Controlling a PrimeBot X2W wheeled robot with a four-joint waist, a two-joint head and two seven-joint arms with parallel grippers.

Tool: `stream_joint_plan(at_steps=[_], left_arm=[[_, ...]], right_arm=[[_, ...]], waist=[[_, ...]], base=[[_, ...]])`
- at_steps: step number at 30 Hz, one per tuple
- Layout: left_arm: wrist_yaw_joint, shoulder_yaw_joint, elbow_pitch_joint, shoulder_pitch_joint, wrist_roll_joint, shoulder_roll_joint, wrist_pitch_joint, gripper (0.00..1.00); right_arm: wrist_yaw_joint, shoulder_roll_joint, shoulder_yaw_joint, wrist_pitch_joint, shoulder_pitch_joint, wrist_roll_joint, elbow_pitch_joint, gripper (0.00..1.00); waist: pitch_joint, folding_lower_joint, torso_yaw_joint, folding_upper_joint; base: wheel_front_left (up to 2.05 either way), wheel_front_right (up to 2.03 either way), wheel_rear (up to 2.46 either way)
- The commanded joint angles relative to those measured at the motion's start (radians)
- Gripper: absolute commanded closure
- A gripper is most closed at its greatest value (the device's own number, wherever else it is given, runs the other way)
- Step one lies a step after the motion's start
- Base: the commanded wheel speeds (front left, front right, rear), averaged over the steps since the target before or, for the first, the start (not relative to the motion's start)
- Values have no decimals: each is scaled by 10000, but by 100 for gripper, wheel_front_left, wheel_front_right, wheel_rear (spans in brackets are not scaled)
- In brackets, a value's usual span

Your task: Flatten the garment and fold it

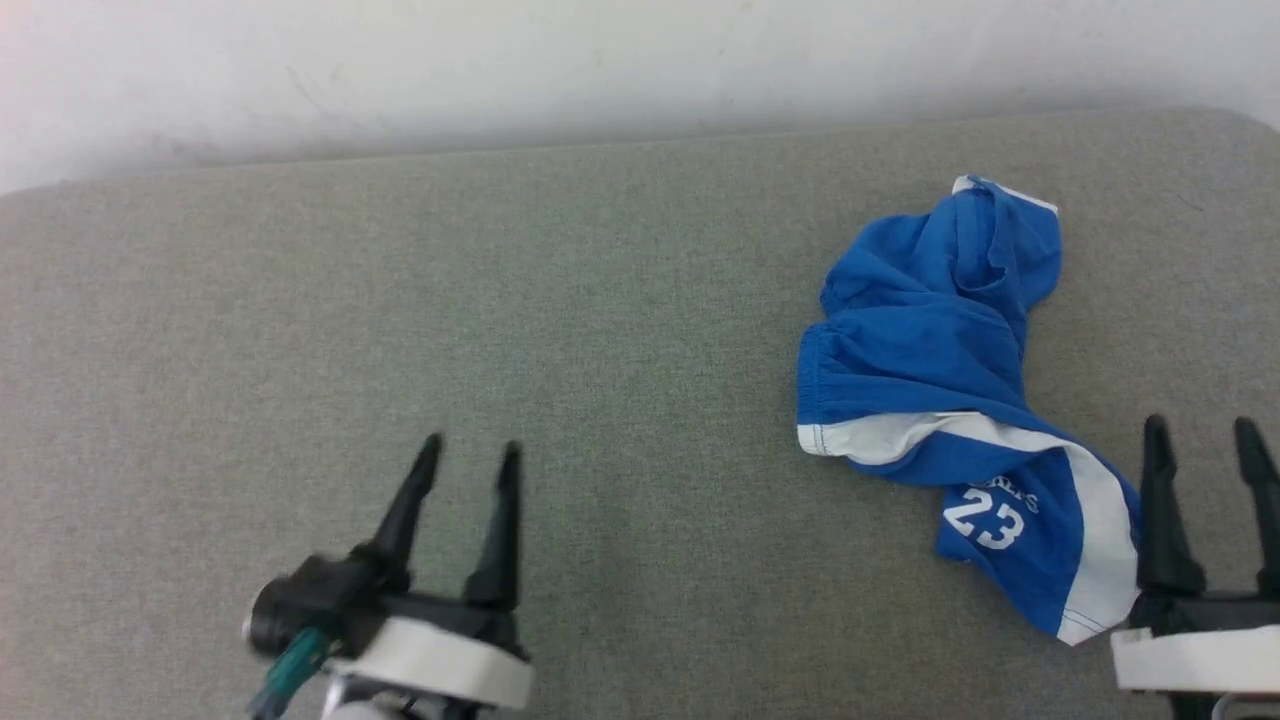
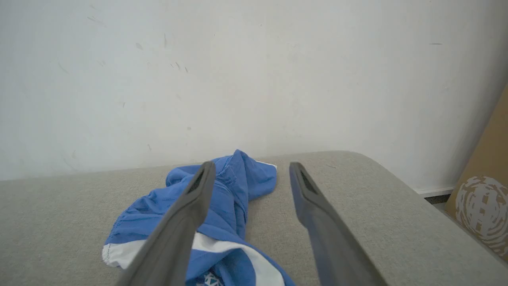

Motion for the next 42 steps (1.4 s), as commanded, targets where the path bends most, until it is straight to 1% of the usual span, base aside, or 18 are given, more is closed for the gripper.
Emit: stream_joint_plan(at_steps=[1,3,6,7,9,13,16,18,24,28,32,33,34,35,38,42], left_arm=[[-133,-437,-73,-604,129,78,149,0],[-186,-1024,-111,-1225,105,167,659,0],[-227,-2008,-24,-2326,-132,257,1833,0],[-227,-2008,-24,-2326,-132,257,1833,0],[-235,-2808,137,-3108,-245,394,2754,0],[-240,-4109,615,-4377,-866,405,4335,0],[-241,-4689,1014,-4925,-1455,320,5300,0],[-241,-4817,1279,-5136,-1802,267,5716,0],[-241,-4870,2143,-5491,-2258,238,6195,0],[-225,-4777,2561,-5643,-2625,175,6157,0],[-191,-4754,3026,-5837,-2578,183,5963,0],[-193,-4757,3087,-5864,-2600,174,5876,32],[-194,-4737,3111,-5875,-2646,161,5759,86],[-196,-4730,3142,-5899,-2688,151,5679,100],[-207,-4723,3182,-6018,-2856,132,5453,100],[-217,-4647,2995,-6176,-3092,171,5252,100]], right_arm=[[-9,14,-207,-94,-314,-3,-47,0],[-9,14,-443,-107,-487,-40,-156,0],[-9,15,-761,-112,-670,-62,-332,0],[-9,15,-761,-112,-670,-62,-332,0],[-9,15,-880,-113,-745,-43,-417,0],[-9,15,-1023,-114,-933,42,-474,0],[-9,15,-1003,-115,-1093,112,-489,0],[-9,16,-988,-115,-1170,167,-459,0],[-9,16,-870,-115,-1284,386,-322,0],[-9,16,-836,-115,-1340,493,-274,0],[-9,16,-803,-116,-1414,561,-261,0],[-9,16,-815,-116,-1416,573,-270,0],[-9,16,-838,-116,-1413,580,-284,0],[-9,16,-868,-116,-1407,582,-293,0],[-9,16,-941,-116,-1361,545,-262,0],[-9,16,-993,-116,-1352,411,-235,0]], waist=[[179,0,-44,-1],[329,0,-30,-1],[574,0,8,-1],[574,0,8,-1],[770,0,-15,-1],[1158,0,-166,-1],[1422,0,-391,-1],[1557,0,-554,-1],[1851,0,-1075,-1],[2012,0,-1335,-1],[2139,0,-1499,-1],[2157,0,-1513,-1],[2174,0,-1514,-1],[2187,0,-1501,-1],[2147,0,-1353,-1],[1905,0,-986,-1]], base=[[0,0,0],[0,0,0],[0,0,0],[0,0,0],[0,0,0],[0,0,0],[0,0,0],[0,0,0],[0,0,0],[0,0,0],[0,0,0],[0,0,0],[0,0,0],[0,0,0],[0,0,0],[0,0,0]])
